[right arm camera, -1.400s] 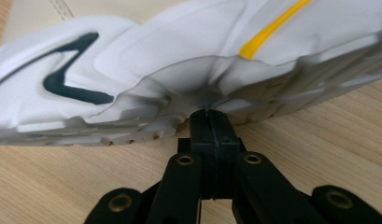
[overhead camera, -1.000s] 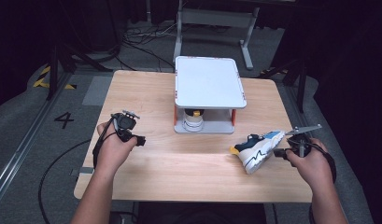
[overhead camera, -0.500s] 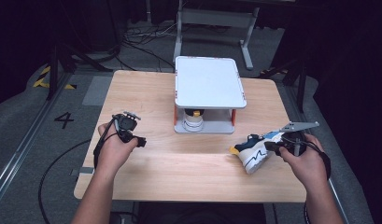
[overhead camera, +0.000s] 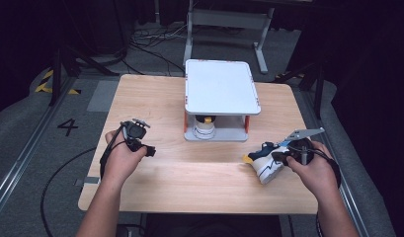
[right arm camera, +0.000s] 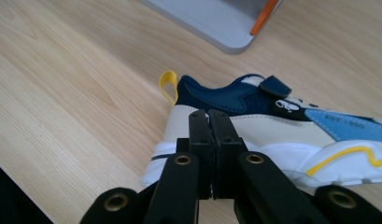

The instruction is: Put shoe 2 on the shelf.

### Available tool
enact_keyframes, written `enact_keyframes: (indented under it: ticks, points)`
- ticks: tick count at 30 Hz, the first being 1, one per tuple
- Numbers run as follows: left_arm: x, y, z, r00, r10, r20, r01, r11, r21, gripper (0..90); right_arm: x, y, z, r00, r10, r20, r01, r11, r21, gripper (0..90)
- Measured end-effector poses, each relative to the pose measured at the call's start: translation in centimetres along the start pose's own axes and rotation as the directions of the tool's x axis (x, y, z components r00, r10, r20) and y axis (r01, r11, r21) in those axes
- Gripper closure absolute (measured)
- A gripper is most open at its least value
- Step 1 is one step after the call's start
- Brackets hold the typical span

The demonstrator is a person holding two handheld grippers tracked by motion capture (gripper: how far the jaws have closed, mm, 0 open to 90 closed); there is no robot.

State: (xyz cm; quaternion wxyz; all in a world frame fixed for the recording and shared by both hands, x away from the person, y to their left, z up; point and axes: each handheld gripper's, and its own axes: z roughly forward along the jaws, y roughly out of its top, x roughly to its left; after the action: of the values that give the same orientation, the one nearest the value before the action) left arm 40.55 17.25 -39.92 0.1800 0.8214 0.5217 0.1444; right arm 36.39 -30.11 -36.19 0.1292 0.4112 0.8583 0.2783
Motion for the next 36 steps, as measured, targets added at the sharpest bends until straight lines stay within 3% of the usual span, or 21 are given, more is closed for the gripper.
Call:
enact_keyframes:
  ticks: [5, 11, 16, 20, 23, 28, 31, 32, 34, 36]
  points:
    - [0.1, 0.0, 0.0, 1.0, -0.002, 0.001, 0.002, 1.0, -0.003, 23.8, -0.1, -0.5, 1.4, 1.0, 0.007, 0.005, -0.007, 0.996, 0.086, 90.0]
    - [0.0, 0.1, 0.0, 1.0, -0.002, 0.005, 0.002, 1.0, -0.002, 23.7, -0.1, -0.8, 1.5, 0.9997, 0.023, 0.01, -0.024, 0.997, 0.077, 90.0]
    - [-0.1, 0.2, 0.2, 1.0, 0.002, 0.007, -0.002, 1.0, -0.001, 23.6, -0.1, -1.4, 0.6, 0.9987, 0.049, 0.014, -0.05, 0.994, 0.102, 90.0]
    - [-0.2, 0.4, 0.2, 0.9999, 0.008, 0.011, -0.008, 1.0, 0.001, 23.6, -0.4, -2.6, -0.7, 0.9959, 0.088, 0.018, -0.09, 0.979, 0.185, 90.0]
    - [-0.3, 0.6, 0.2, 0.9998, 0.013, 0.017, -0.013, 0.9999, -0.002, 23.6, -0.6, -3.3, -1.0, 0.9945, 0.102, 0.023, -0.104, 0.961, 0.256, 90.0]
    - [-0.4, 0.8, 0.3, 0.9995, 0.024, 0.021, -0.024, 0.9997, 0.0, 23.6, -0.7, -3.7, -1.2, 0.9932, 0.113, 0.028, -0.116, 0.954, 0.277, 90.0]
    - [-0.4, 0.9, 0.4, 0.9995, 0.022, 0.02, -0.022, 0.9997, -0.004, 23.6, -0.7, -4.0, -1.2, 0.9919, 0.121, 0.037, -0.127, 0.939, 0.32, 90.0]
    - [-0.4, 1.0, 0.4, 0.9995, 0.024, 0.02, -0.024, 0.9997, -0.003, 23.6, -0.9, -4.2, -1.2, 0.9917, 0.123, 0.037, -0.128, 0.929, 0.346, 90.0]
    - [-0.5, 1.0, 0.4, 0.9993, 0.027, 0.024, -0.027, 0.9996, -0.001, 23.5, -1.0, -4.8, -0.9, 0.9905, 0.131, 0.041, -0.136, 0.898, 0.419, 90.0]
    - [-0.5, 1.2, 0.5, 0.999, 0.037, 0.027, -0.037, 0.9993, -0.001, 23.5, -1.4, -5.4, 0.0, 0.9903, 0.134, 0.034, -0.135, 0.878, 0.458, 90.0]
